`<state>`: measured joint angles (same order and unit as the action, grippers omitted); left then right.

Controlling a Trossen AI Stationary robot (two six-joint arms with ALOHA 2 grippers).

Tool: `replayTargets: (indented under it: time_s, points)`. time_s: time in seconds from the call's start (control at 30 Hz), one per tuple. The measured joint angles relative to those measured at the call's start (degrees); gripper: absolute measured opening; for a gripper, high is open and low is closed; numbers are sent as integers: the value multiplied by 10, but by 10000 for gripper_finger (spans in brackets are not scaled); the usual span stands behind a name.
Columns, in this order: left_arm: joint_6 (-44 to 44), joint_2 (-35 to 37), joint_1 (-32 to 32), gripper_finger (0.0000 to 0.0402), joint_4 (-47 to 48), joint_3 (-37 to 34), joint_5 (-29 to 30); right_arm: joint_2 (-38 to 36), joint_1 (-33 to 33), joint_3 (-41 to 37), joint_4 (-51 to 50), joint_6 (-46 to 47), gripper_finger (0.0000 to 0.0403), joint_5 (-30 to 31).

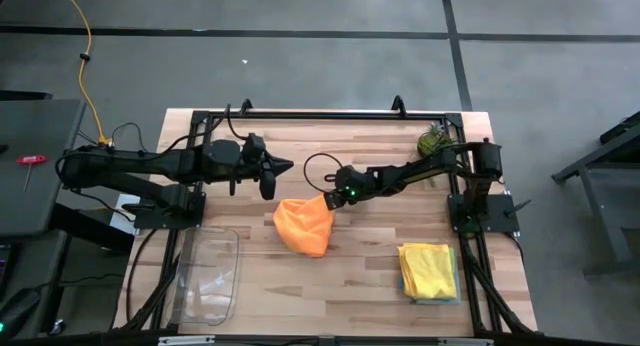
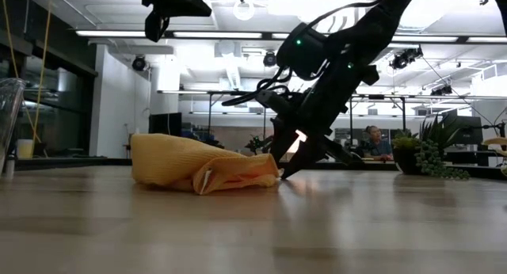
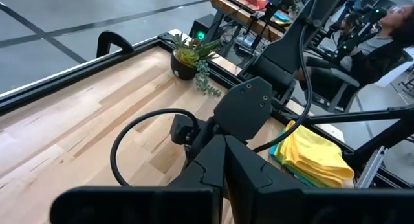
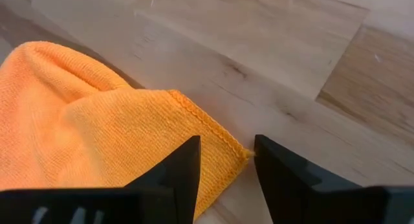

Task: Fold microfiber towels
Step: Fold the orange microfiber cloth

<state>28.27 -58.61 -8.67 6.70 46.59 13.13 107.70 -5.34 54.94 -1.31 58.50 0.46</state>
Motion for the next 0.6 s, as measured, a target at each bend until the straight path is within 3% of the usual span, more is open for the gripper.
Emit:
replayTargets:
  time_s: [0.13,0.37,0.6]
  points:
    - [0,0,0,0,5,0,0,-4,-3,-1,-6,-8,115,-8]
    - [-4,0,0,0,17,0,0,-28,-26,-3,-32,-48,12,-31]
    - [-15,3,0,0,16,0,0,-74,-65,-3,-13,-84,2,-55]
